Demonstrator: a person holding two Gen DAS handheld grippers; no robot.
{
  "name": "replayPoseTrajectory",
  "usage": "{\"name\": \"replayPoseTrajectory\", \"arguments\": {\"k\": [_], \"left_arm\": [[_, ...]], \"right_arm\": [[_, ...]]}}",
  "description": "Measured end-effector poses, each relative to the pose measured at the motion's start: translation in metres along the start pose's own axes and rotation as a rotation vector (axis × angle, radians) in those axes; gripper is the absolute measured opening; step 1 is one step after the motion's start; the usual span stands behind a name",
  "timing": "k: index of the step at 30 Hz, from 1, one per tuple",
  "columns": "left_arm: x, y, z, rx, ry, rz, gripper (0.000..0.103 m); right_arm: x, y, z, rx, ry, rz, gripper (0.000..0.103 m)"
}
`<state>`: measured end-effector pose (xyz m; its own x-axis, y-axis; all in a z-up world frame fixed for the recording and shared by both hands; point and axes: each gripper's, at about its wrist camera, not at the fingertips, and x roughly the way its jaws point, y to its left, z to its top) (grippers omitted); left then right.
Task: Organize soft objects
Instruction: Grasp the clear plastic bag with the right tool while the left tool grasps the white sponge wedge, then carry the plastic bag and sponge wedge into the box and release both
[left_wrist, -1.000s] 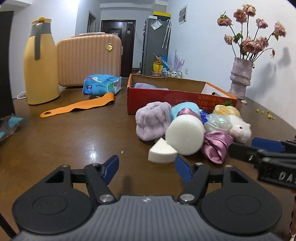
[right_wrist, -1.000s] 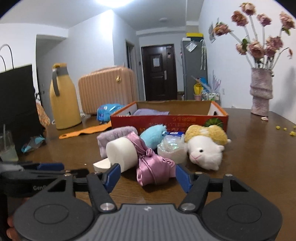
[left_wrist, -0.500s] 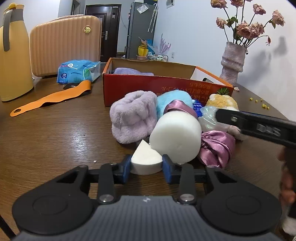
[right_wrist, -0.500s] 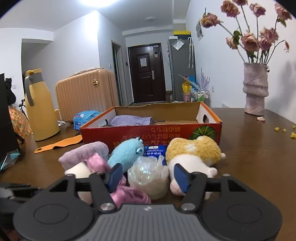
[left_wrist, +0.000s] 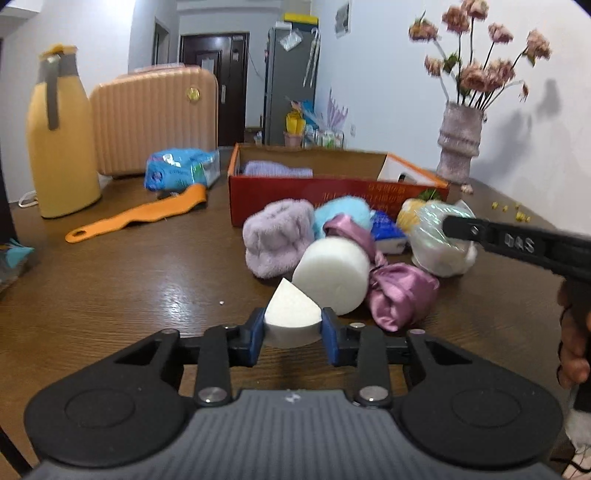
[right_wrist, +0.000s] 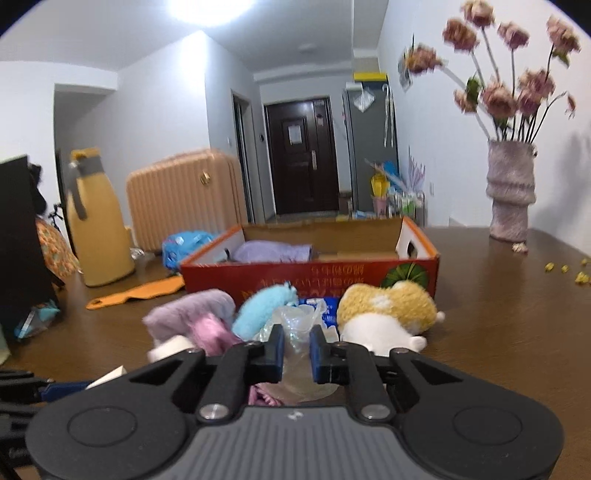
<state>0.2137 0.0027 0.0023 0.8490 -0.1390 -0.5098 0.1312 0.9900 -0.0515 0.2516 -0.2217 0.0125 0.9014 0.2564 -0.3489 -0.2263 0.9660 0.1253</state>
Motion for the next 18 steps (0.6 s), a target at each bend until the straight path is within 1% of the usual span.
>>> {"name": "replayPoseTrajectory", "arguments": {"k": [4,10,14,18], "left_arm": [[-0.032,-0.008,-0.004,0.01,-0.05,-0.005,0.033],[-0.063,-0.024,-0.016,0.034,-0.086,-0.024,0.033],[-0.077,-0.031,-0.021,0.038,-0.098,-0.049,0.033],[-0.082,-0.035,-0.019,0.049,-0.116,-0.055,0.033]], "right_arm": [[-0.047,0.001,-0.005,0.013,-0.04,0.012,0.014],[-0.101,0.007,-0.023,0.0,-0.072,0.013,0.014],[-0.122,0.007,-0.032,0.002,-0.075,0.019,0.014],[-0.128,0.004,-0.035,0.014,-0.074,0.017,0.014]]}}
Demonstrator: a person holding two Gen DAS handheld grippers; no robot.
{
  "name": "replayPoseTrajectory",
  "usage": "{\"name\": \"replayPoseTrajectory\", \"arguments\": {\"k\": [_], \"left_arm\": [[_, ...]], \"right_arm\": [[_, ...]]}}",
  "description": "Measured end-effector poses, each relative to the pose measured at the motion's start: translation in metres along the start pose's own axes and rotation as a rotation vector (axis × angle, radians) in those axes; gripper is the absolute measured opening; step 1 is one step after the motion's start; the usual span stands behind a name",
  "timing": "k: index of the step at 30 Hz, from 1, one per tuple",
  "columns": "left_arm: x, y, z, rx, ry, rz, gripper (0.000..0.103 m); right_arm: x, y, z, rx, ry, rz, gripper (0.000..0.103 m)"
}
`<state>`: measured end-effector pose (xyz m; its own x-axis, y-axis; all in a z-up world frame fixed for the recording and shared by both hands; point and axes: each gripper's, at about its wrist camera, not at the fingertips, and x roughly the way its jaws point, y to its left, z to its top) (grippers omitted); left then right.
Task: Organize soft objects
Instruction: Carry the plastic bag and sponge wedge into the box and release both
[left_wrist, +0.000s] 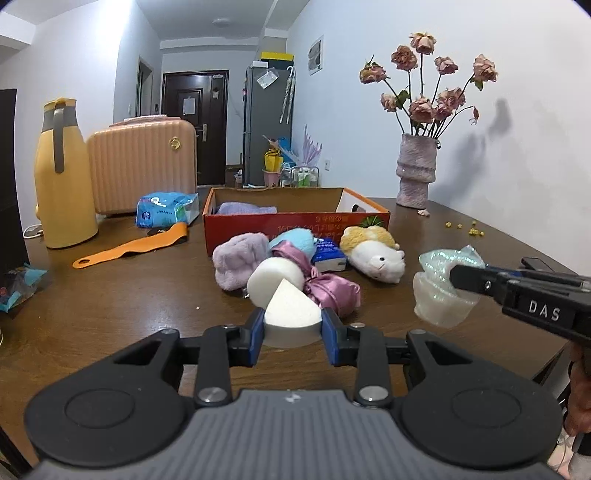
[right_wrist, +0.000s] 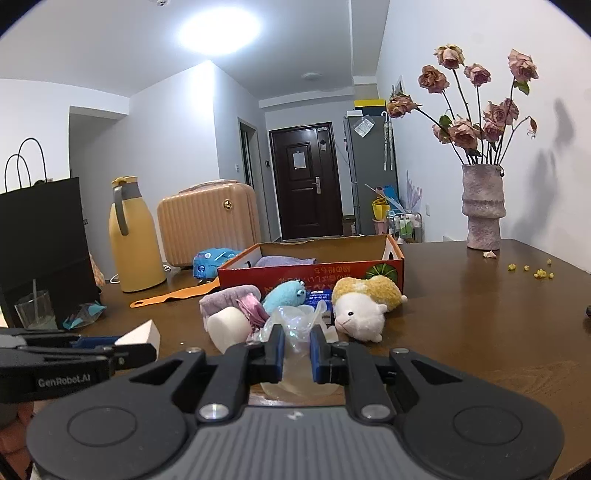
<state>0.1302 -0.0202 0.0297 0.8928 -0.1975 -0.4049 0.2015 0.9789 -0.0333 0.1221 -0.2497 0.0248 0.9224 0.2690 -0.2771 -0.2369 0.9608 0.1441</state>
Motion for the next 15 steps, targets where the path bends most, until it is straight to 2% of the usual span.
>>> {"name": "replayPoseTrajectory", "arguments": {"k": [5,8,12,15], "left_arm": [[0.01,0.0,0.006,0.011,-0.005,0.0,0.033],[0.024,0.007,0.02,0.002,-0.003,-0.029,0.033],[0.054,0.024,0.067,-0.009,-0.057,-0.064,0.033],[0.103,0.039,0.109,0.001,-0.031,-0.077,0.033]], "right_arm": [[0.007,-0.004,-0.002,0.013,0.006,0.002,0.014],[0.018,-0.007,0.004,0.011,0.013,0.013,0.014],[0.051,-0.012,0.033,-0.007,0.006,0.059,0.014],[0.09,-0.016,0.071,-0.02,-0.01,0.108,0.014]]}}
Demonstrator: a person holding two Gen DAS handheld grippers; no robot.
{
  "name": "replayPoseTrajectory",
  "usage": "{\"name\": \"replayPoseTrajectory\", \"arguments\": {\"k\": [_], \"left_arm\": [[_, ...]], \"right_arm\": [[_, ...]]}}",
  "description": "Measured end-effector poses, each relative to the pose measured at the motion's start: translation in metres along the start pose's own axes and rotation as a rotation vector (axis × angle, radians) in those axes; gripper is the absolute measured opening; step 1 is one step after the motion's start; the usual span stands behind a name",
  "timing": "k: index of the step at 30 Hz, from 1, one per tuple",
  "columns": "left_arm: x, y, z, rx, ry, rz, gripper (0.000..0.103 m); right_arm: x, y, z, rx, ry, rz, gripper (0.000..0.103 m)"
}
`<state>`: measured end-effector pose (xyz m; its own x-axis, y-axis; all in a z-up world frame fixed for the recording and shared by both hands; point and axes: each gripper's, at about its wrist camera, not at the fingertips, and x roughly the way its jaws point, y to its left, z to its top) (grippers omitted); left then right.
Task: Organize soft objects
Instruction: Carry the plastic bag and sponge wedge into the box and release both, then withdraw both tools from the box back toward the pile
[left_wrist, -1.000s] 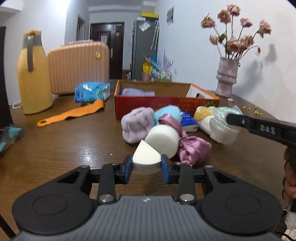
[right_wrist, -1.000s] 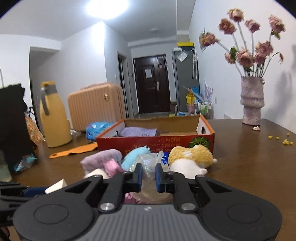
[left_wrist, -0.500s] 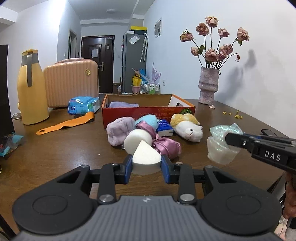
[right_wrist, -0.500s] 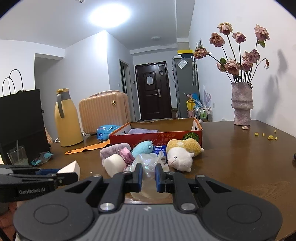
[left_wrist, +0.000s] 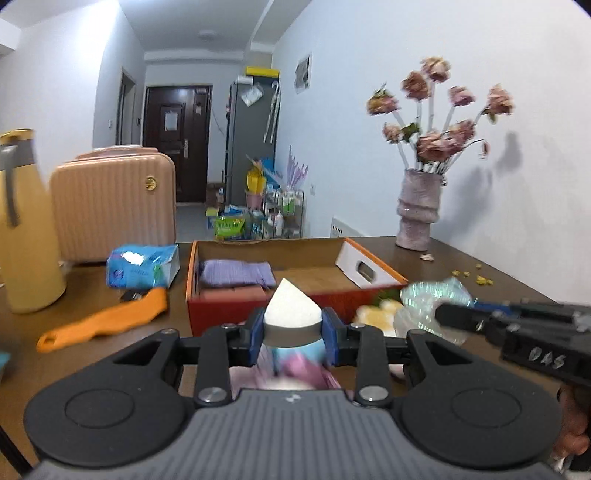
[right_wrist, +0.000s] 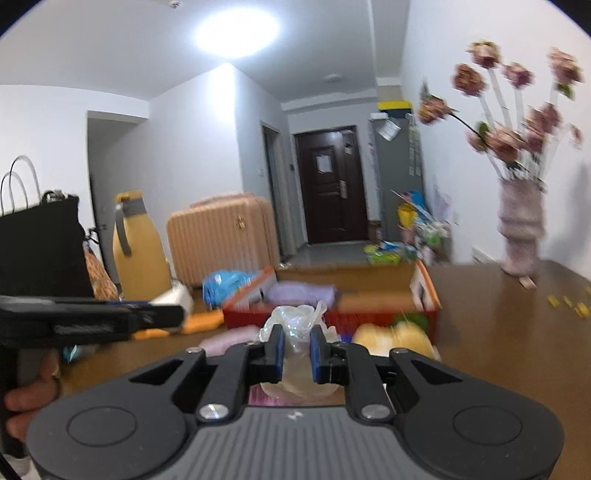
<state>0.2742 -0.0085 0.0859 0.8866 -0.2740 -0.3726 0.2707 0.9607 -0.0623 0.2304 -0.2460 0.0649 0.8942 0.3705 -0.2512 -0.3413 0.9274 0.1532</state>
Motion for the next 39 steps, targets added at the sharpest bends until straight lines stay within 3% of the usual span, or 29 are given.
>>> {"name": "replayPoseTrajectory", "arguments": {"k": [6,10,16,20,22,24,30,39], "left_arm": [[0.129,0.052,0.068,-0.026,0.124,0.056,0.033],[0.212,0.084,0.083,-0.079,0.26,0.08,0.034],[0.271,0.102,0.068,-0.045,0.36,0.094,0.042],[0.277,0.108,0.059,-0.039,0.354,0.077,0.048],[0.275,0.108,0.06,-0.029,0.345,0.082,0.05],[0.271,0.106,0.062,-0.014,0.335,0.088,0.057],[0.241,0.101,0.081,-0.015,0.31,0.122,0.057],[0.129,0.072,0.11,0.061,0.181,0.187,0.069]], "right_arm": [[0.134,-0.029,0.079,0.07,0.084,0.088,0.014],[0.242,-0.047,0.105,0.169,0.216,0.104,0.014],[0.36,-0.071,0.089,0.341,0.436,0.076,0.014],[0.397,-0.072,0.061,0.405,0.575,0.078,0.018],[0.401,-0.074,0.055,0.433,0.591,0.091,0.031],[0.398,-0.069,0.055,0.414,0.599,0.096,0.036],[0.359,-0.066,0.081,0.373,0.544,0.068,0.04],[0.225,-0.089,0.137,0.342,0.383,0.019,0.048]]}}
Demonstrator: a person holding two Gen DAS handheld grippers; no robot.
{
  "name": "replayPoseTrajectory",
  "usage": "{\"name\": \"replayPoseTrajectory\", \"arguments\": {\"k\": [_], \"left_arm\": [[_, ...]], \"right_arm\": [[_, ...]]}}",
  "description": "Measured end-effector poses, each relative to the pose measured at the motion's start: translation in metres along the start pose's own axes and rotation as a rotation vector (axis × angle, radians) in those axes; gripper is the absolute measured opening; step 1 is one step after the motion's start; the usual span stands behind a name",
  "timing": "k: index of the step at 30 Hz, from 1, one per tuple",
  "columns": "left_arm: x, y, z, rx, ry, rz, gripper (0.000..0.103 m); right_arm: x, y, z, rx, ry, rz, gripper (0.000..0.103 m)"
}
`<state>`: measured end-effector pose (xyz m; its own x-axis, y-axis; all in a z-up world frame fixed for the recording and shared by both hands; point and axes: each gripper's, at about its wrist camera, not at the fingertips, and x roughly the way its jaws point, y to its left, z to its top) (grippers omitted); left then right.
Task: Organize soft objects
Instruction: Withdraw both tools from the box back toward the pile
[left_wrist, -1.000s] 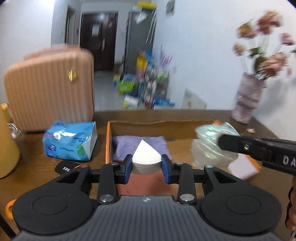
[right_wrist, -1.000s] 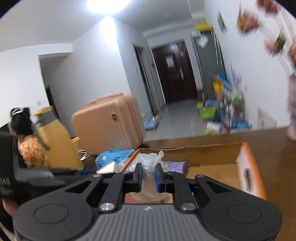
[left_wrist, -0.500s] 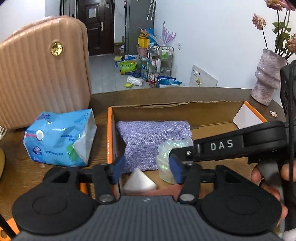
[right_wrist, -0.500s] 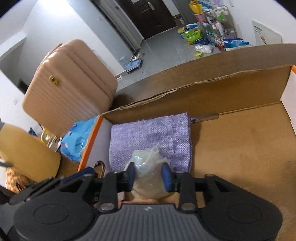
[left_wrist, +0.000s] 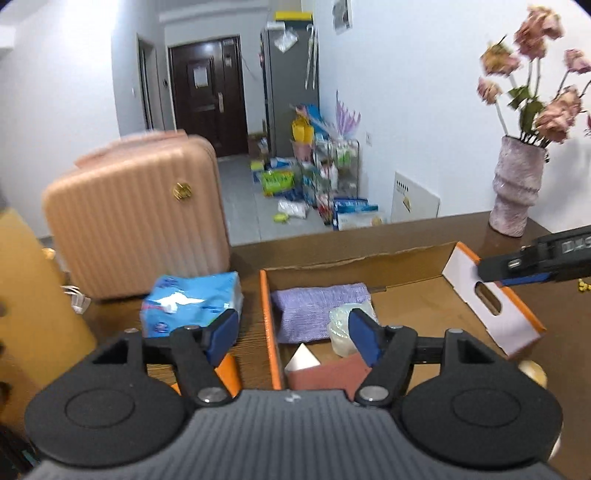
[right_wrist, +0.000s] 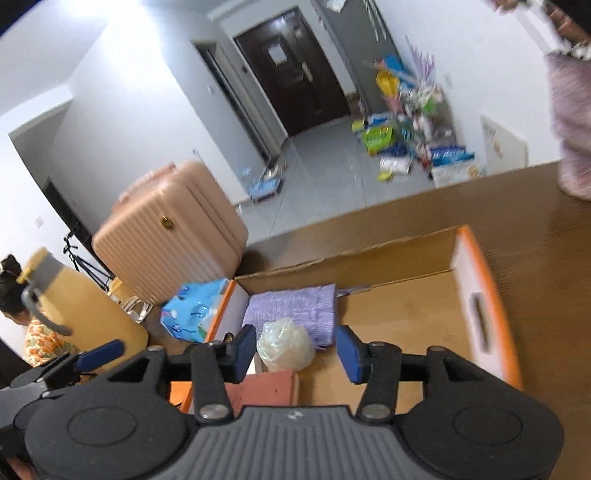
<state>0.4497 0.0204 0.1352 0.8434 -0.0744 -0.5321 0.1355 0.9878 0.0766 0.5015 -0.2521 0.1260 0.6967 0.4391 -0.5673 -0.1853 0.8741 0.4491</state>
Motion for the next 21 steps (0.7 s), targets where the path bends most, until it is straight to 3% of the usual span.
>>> {"name": "replayPoseTrajectory", "arguments": {"k": [6,11,15,17,21], "left_arm": [[-0.074,-0.016,-0.008,0.024,-0.064,0.017,0.073],[-0.124,-0.031,-0.029,0.004,-0.127,0.013,0.075],[-0.171,-0.042,-0.078,-0.009,-0.212,0.002,0.079],[-0.192,-0.05,-0.108,0.009,-0.25,0.0,0.081],[-0.224,-0.062,-0.166,-0.009,-0.277,0.007,0.083]], "right_arm": [[-0.094,-0.016,-0.023,-0.021,-0.098,-0.053,0.054],[-0.136,-0.023,-0.056,-0.035,-0.147,-0.064,0.054],[-0.166,-0.019,-0.105,-0.134,-0.225,-0.07,0.061],[-0.178,-0.01,-0.136,-0.237,-0.268,-0.133,0.061],[-0.202,-0.002,-0.201,-0.355,-0.32,-0.166,0.061]]}}
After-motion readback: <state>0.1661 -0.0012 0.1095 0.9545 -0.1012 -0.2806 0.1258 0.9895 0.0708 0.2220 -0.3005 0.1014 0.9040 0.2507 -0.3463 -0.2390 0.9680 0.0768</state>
